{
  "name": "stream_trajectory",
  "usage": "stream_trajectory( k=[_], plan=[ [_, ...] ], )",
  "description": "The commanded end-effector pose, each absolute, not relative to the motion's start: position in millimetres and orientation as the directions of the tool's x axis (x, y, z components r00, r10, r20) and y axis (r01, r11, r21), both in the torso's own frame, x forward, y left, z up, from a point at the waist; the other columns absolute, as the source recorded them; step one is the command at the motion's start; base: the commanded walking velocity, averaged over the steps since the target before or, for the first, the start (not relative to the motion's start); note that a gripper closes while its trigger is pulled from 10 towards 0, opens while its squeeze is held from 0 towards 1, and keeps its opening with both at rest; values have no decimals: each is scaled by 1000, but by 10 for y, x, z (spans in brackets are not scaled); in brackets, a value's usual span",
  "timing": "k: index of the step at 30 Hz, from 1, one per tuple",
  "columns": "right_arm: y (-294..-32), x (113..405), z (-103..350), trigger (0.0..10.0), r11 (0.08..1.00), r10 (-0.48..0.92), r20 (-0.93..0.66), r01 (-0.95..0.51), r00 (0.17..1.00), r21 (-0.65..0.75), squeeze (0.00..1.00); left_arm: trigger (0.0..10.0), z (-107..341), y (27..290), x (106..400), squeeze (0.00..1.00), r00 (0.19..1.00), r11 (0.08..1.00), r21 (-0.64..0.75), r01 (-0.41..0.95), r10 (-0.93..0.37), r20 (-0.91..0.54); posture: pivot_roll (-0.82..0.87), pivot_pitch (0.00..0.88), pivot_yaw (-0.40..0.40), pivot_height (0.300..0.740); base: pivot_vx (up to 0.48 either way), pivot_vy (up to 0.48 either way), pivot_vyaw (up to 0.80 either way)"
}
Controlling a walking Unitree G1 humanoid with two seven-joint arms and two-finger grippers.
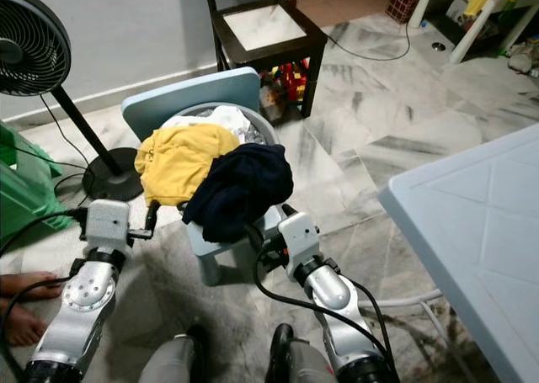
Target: Hang hanger
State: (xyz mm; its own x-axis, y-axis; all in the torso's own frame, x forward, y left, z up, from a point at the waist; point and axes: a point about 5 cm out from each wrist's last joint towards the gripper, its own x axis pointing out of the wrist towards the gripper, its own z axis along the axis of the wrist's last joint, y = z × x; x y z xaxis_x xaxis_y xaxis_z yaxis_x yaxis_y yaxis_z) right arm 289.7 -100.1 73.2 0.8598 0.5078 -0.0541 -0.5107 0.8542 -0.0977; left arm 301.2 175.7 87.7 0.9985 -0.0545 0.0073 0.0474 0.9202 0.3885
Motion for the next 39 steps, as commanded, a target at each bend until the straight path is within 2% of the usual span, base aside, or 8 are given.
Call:
stream_trajectory(
  k=[1,9,11,17,24,33,37,39],
  plan=[
    [-1038,2872,727,10000,864,491,-62,-495,869,-92,0,10000,747,1669,2979,0,990,885,445,138,-130,-49,131,335,-24,740,0,0,0],
    [-1047,2805,700,10000,878,467,-65,-472,882,-84,0,10000,529,1354,2940,0,920,741,548,388,-346,-185,104,334,5,740,0,0,0],
    [-1037,2804,707,10000,879,466,-64,-470,883,-82,0,10000,471,1236,2885,0,884,672,583,457,-416,-214,101,333,12,740,0,0,0],
    [-1043,2835,731,10000,882,460,-60,-463,886,-87,0,10000,466,1068,2831,0,831,574,632,521,-511,-221,101,332,17,740,0,0,0],
    [-1055,2846,738,10000,884,455,-60,-459,888,-91,0,10000,448,1049,2724,0,807,533,652,539,-550,-217,108,332,19,740,0,0,0],
    [-1029,2843,739,10000,880,463,-61,-467,884,-90,0,10000,196,1123,2650,0,725,360,666,653,-551,-413,108,337,16,740,0,0,0],
    [-1026,2842,743,10000,877,467,-61,-471,882,-94,0,10000,181,1135,2663,0,716,329,678,657,-556,-424,105,339,17,740,0,0,0],
    [-1040,2840,740,10000,879,463,-62,-467,884,-94,0,0,156,1194,2723,0,713,290,697,656,-541,-446,99,341,20,740,0,0,0]
  ],
)
